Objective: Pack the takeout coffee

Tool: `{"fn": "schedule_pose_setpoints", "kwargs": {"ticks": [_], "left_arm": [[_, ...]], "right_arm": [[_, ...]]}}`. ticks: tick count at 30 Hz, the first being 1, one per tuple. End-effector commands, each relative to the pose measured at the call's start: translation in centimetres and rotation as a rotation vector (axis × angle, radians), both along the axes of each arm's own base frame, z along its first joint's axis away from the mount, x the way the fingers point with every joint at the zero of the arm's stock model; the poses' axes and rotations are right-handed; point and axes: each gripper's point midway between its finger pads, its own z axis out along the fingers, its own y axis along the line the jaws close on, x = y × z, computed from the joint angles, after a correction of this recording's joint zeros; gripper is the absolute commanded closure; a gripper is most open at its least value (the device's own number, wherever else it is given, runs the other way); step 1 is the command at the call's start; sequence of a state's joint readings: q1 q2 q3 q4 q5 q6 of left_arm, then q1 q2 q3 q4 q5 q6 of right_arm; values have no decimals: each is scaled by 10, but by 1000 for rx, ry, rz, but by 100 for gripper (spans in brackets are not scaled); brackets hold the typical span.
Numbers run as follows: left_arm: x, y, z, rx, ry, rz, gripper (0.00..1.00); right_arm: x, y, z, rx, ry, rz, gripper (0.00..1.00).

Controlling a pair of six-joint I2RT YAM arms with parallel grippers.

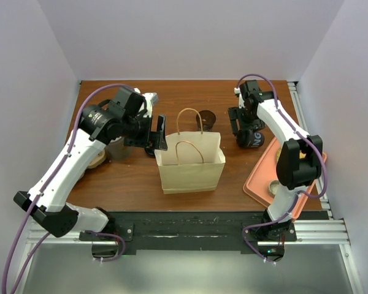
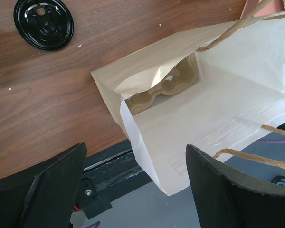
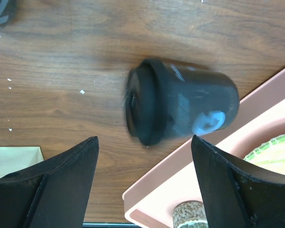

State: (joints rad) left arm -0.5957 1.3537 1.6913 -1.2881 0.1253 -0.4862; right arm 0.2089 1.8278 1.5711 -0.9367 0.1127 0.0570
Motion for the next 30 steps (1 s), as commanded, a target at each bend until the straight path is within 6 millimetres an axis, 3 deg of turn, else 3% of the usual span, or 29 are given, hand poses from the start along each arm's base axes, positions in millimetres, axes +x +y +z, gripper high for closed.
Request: {"fn": "schedule_pose_setpoints", "kwargs": {"ticks": [1,11,16,23,30], "left_arm": [[6,-4,15,-38,-53,-11,10],[5,-3,15,-37,-51,-8,10],[1,-1,15,-43,-48,0,10],[0,-3,15,-55,-42,1,11],[-2,-2,19,-69,-47,12,11]], "right_arm": [[14,-2,24,-10,-69,-6,19],[25,-17,0,-104,-57,-58,34],[45,-19,-4,-124,-111,-56,40],[73,-14,13,-119,-179,-94,41],[87,-13,11,-165,-186,-90,38]]}}
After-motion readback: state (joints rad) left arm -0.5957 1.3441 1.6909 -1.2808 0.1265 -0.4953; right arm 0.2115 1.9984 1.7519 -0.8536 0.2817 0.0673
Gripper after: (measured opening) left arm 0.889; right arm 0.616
